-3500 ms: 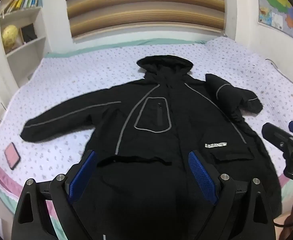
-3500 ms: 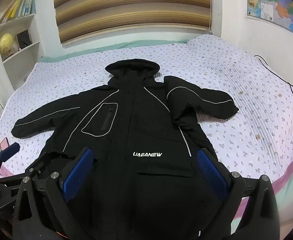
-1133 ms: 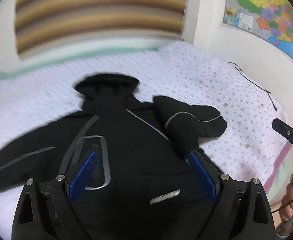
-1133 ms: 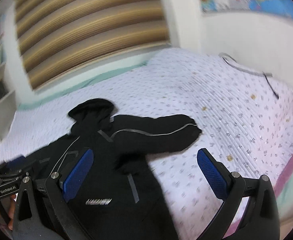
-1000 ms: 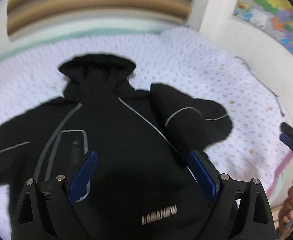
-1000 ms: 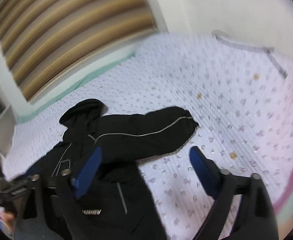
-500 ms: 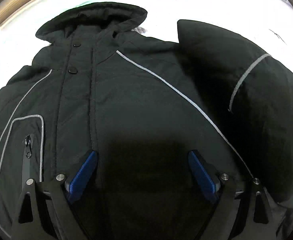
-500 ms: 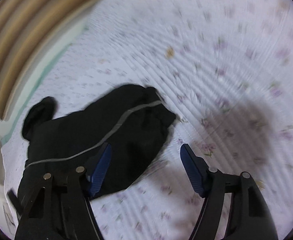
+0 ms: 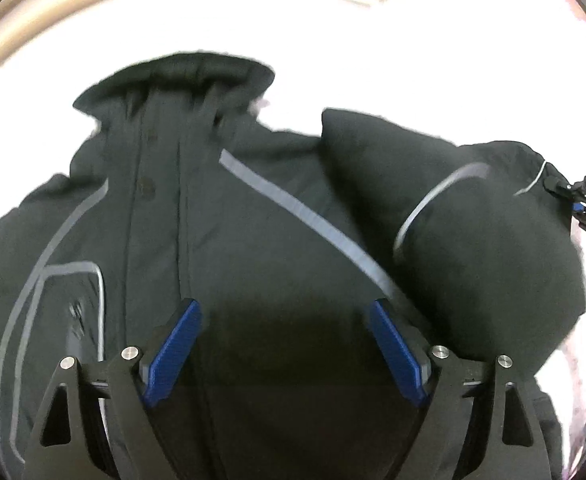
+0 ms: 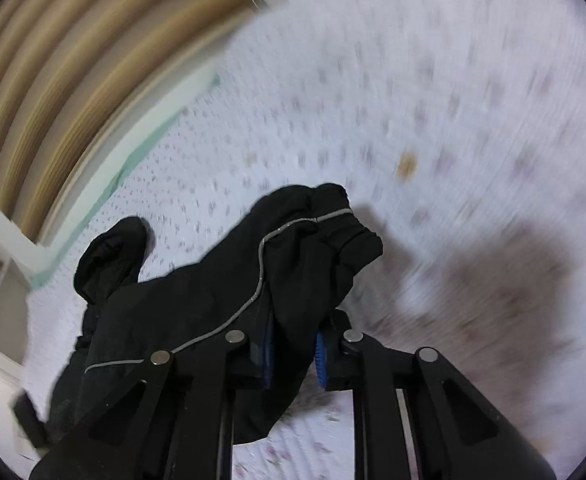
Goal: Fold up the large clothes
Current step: 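Grasp the jacket sleeve cuff with the right gripper and lift it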
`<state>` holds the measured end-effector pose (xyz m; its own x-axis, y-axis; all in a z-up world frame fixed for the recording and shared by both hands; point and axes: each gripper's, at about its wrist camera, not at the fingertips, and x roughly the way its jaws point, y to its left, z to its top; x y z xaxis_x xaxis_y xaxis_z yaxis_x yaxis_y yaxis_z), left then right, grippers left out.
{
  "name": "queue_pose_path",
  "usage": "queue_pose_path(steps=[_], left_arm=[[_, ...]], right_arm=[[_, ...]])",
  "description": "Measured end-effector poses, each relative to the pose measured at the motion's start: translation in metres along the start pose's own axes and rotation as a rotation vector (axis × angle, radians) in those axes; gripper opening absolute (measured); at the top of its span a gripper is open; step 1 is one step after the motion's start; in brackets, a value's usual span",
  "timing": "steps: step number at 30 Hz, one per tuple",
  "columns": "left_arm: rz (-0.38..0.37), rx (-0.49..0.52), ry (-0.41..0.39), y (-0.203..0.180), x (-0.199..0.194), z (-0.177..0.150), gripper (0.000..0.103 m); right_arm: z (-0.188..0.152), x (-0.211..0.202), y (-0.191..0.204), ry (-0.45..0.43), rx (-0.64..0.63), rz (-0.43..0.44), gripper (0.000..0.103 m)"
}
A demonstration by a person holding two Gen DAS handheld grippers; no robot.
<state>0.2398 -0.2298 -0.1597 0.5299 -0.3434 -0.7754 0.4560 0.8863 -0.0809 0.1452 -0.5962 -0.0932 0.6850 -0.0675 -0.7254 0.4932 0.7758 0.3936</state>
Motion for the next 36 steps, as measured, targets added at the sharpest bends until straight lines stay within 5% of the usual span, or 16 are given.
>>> queue_pose_path(steps=[7, 14, 17, 24, 30, 36], left_arm=[[-0.105, 0.064, -0.066, -0.058, -0.018, 0.042, 0.087], [-0.227, 0.067, 0.09, -0.103, 0.045, 0.034, 0.087], [-0.236, 0.064, 0.148, -0.114, 0.07, 0.018, 0.087], [-0.174, 0.115, 0.135, -0.117, 0.085, 0.017, 0.088], [-0.197, 0.067, 0.094, -0.093, 0.054, 0.022, 0.087], [-0.119, -0.013, 0.002, -0.021, -0.008, 0.022, 0.087]], right_arm=[[0.043, -0.088, -0.02, -0.165, -0.136, -0.209, 0.017], [0.057, -0.11, -0.099, -0.18, -0.06, -0.432, 0.016], [0.049, -0.104, -0.13, -0.15, 0.004, -0.395, 0.016], [0.038, -0.106, -0.134, -0.176, -0.022, -0.359, 0.016], [0.034, -0.125, -0.087, -0.174, -0.095, -0.151, 0.016], [0.017, -0.125, 0.013, -0.125, -0.225, 0.013, 0.016]])
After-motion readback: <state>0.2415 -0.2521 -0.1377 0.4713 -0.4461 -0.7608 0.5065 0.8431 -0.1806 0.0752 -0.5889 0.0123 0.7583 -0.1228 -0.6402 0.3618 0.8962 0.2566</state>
